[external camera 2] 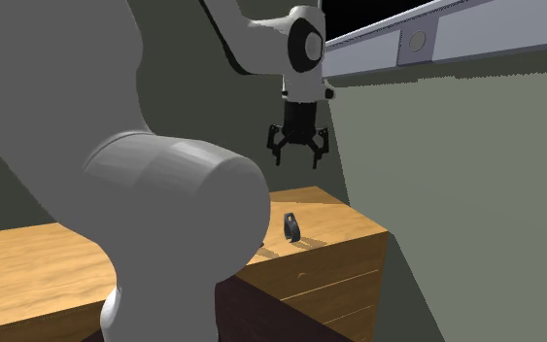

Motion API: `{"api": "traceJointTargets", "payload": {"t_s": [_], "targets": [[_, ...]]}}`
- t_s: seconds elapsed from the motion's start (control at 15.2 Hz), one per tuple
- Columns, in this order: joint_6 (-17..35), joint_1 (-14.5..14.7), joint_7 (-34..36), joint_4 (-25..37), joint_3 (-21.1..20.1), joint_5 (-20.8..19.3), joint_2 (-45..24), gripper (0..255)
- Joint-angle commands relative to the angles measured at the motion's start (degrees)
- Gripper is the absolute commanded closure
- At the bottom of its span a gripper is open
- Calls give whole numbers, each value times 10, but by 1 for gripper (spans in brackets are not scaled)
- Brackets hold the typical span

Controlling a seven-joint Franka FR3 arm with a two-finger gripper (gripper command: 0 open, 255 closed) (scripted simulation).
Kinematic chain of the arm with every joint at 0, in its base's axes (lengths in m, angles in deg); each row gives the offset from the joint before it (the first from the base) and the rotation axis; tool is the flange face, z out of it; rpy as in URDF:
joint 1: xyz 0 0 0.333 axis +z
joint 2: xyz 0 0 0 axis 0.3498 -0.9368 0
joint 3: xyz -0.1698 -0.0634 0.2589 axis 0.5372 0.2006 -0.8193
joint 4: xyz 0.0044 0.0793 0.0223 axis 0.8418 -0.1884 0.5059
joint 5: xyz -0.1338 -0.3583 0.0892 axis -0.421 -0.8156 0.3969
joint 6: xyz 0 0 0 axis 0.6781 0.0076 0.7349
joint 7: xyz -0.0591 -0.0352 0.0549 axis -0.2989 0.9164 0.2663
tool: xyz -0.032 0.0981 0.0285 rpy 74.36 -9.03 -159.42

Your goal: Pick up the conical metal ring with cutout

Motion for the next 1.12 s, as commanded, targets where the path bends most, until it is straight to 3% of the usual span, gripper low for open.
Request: {"api": "traceJointTargets", "payload": {"t_s": [0.0,0.53,1.06], "targets": [[45,4,-29,4,5,1,-43,0],[188,25,-126,59,2,21,-224,0],[283,30,-211,163,-22,30,-406,0]]}}
